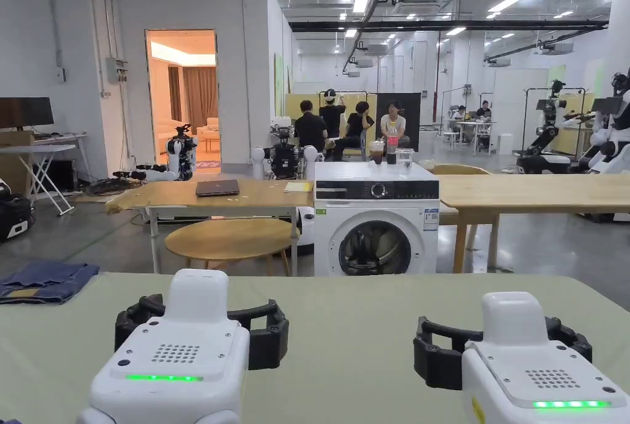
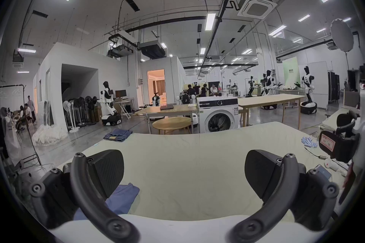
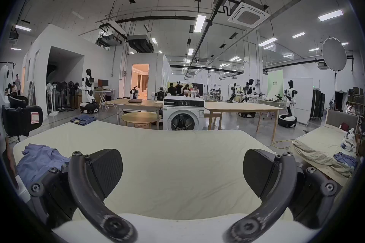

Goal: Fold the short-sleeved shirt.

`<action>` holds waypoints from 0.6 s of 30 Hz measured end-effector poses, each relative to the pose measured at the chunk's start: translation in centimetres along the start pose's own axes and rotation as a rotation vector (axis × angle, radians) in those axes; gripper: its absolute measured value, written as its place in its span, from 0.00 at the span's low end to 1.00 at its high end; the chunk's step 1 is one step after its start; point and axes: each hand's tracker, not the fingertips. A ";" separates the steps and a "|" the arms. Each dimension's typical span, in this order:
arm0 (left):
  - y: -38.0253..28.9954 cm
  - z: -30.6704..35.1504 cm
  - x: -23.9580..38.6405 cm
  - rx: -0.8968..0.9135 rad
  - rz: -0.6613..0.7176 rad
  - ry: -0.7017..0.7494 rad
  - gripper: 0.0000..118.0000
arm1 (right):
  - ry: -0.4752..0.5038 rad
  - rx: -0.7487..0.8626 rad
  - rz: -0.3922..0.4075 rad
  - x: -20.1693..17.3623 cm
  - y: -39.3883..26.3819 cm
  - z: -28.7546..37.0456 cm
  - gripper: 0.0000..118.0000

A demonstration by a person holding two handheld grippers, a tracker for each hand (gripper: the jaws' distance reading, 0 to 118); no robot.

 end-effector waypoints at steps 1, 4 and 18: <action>0.0 0.0 0.0 0.002 -0.002 0.004 1.00 | 0.000 -0.002 0.001 0.0 0.0 0.0 1.00; 0.0 0.1 0.0 0.000 -0.010 0.003 1.00 | -0.008 -0.002 0.002 0.0 -0.1 0.0 1.00; -10.8 -5.0 -10.1 -0.471 1.525 -0.290 1.00 | -0.106 0.197 1.158 -6.3 -4.5 0.3 1.00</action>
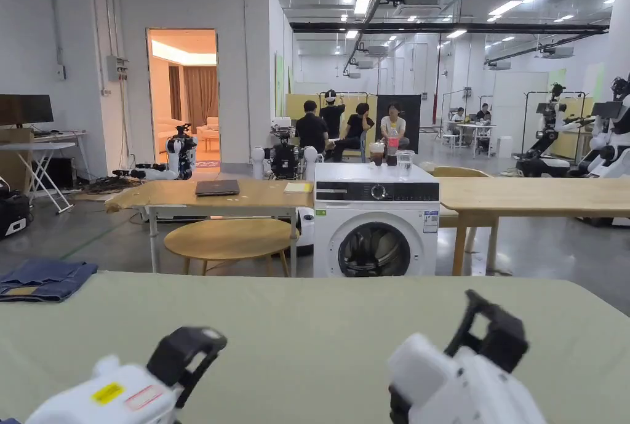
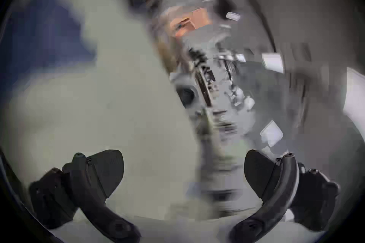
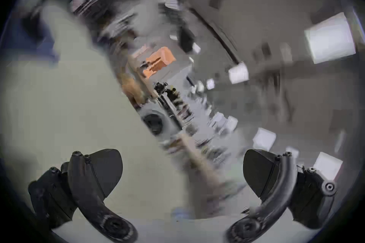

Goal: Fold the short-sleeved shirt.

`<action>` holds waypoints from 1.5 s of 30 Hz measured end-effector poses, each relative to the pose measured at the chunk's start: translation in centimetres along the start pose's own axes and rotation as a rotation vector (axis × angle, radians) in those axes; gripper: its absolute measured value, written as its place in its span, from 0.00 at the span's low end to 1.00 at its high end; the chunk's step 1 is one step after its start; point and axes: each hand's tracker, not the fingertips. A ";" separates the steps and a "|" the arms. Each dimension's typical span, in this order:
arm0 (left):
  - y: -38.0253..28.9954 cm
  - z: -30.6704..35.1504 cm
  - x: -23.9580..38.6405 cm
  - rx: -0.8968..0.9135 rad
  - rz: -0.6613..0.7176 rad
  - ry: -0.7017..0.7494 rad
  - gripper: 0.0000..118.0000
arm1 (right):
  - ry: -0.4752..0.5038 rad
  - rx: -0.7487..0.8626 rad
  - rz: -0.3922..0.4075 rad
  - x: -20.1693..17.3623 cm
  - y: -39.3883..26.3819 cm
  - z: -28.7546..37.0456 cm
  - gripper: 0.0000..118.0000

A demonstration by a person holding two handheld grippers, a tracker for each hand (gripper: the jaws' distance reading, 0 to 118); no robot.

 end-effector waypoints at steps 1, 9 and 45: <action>0.5 -0.6 -3.2 -0.083 0.288 -0.071 1.00 | -0.032 0.059 0.253 -1.7 -0.2 0.4 1.00; -1.9 0.2 -2.7 0.077 -0.064 0.089 1.00 | 0.103 0.043 0.017 -1.3 -0.2 0.2 1.00; -11.1 0.5 10.0 0.448 -1.482 0.290 1.00 | 0.063 -0.150 -1.142 6.6 -3.1 -1.0 1.00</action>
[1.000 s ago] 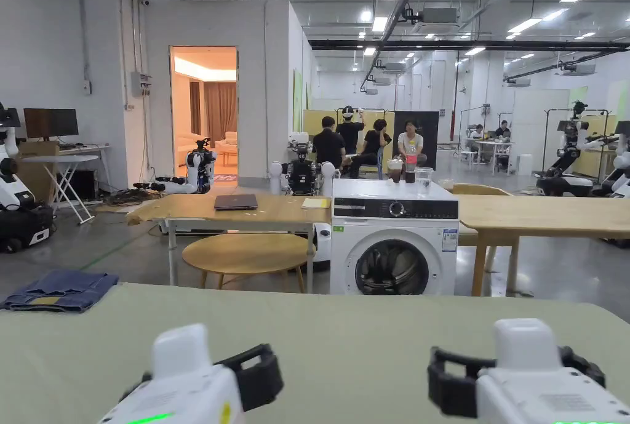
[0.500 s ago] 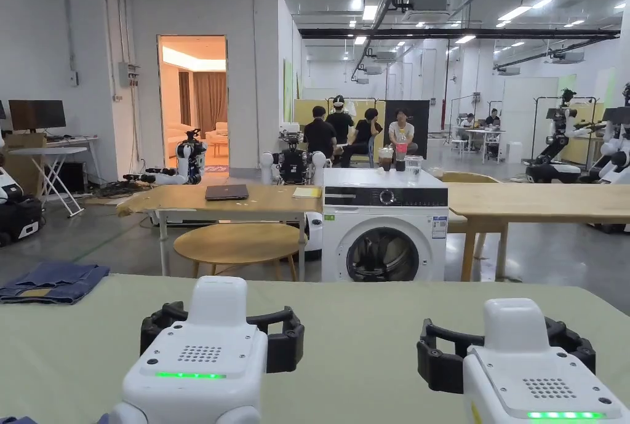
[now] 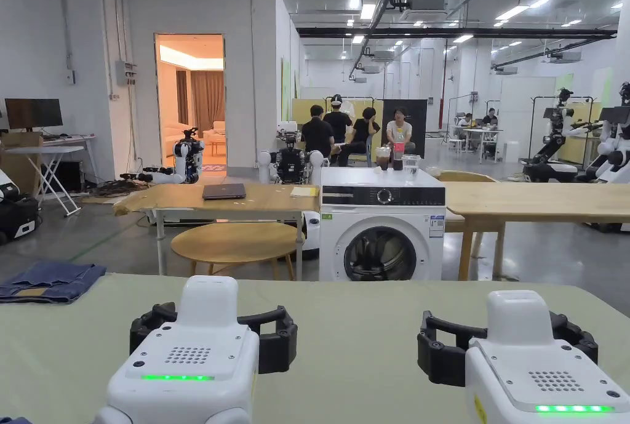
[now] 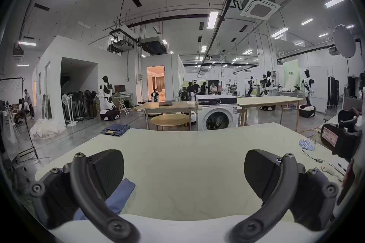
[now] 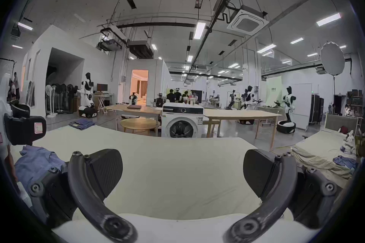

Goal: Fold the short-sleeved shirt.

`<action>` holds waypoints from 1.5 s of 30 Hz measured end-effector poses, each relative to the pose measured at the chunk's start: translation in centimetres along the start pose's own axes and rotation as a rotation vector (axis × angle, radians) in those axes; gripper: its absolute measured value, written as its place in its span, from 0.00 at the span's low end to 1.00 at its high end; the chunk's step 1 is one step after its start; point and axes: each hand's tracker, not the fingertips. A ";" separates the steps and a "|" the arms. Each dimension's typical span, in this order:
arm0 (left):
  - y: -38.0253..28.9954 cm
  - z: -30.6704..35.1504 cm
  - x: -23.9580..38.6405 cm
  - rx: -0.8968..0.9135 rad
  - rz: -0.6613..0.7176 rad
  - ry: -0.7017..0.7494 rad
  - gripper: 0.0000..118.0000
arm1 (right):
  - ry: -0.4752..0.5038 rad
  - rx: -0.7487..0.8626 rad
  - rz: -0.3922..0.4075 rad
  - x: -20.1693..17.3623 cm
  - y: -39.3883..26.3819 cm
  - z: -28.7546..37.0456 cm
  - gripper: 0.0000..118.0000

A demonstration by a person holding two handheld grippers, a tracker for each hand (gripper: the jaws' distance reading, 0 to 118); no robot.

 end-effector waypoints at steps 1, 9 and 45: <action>0.0 0.0 0.0 0.001 -0.001 -0.001 1.00 | 0.001 -0.001 0.001 0.0 0.0 0.0 1.00; 0.3 0.1 0.0 0.012 0.006 0.000 1.00 | 0.011 -0.008 0.014 -0.2 0.0 -0.2 1.00; -0.5 0.1 -0.2 -0.041 -0.024 -0.017 0.01 | -0.002 -0.043 -0.021 0.8 -0.5 0.3 0.00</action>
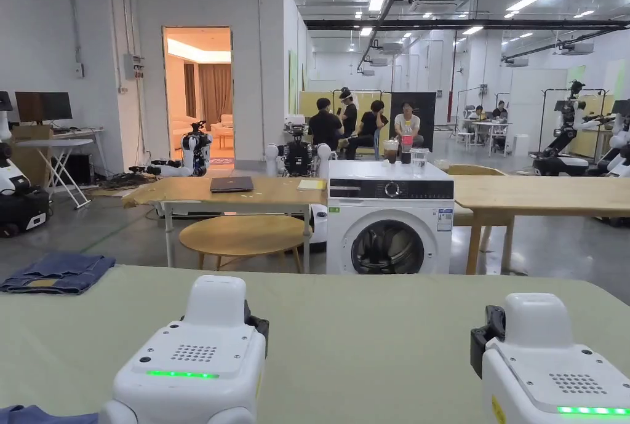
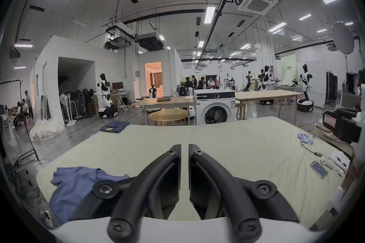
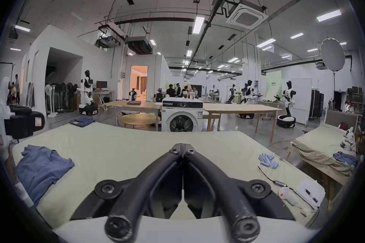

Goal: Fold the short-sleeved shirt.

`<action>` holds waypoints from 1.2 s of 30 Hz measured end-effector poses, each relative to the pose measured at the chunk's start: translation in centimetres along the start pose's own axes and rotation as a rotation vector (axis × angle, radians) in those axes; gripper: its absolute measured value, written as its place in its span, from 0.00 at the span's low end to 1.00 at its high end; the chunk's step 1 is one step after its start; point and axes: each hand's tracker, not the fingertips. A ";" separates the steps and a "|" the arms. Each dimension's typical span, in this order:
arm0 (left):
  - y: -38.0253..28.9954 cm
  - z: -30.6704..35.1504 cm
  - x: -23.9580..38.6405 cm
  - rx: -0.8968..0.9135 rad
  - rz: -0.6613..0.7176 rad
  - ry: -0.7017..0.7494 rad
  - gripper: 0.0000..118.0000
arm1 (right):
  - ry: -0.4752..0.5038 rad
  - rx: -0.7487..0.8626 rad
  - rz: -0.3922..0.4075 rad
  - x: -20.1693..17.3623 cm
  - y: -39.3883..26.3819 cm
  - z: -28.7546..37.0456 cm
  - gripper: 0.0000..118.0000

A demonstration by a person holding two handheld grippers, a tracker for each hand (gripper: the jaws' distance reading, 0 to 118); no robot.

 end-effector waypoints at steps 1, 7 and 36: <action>0.0 0.0 0.0 -0.002 0.005 -0.006 0.01 | 0.001 -0.002 -0.005 0.1 0.0 0.1 0.00; -0.5 0.2 -0.1 -0.008 0.014 -0.009 0.01 | -0.002 -0.009 -0.002 0.2 -0.4 0.1 0.00; -5.2 15.5 -24.2 -0.105 0.100 0.687 0.01 | 0.676 -0.035 0.020 -25.4 -1.8 1.4 0.00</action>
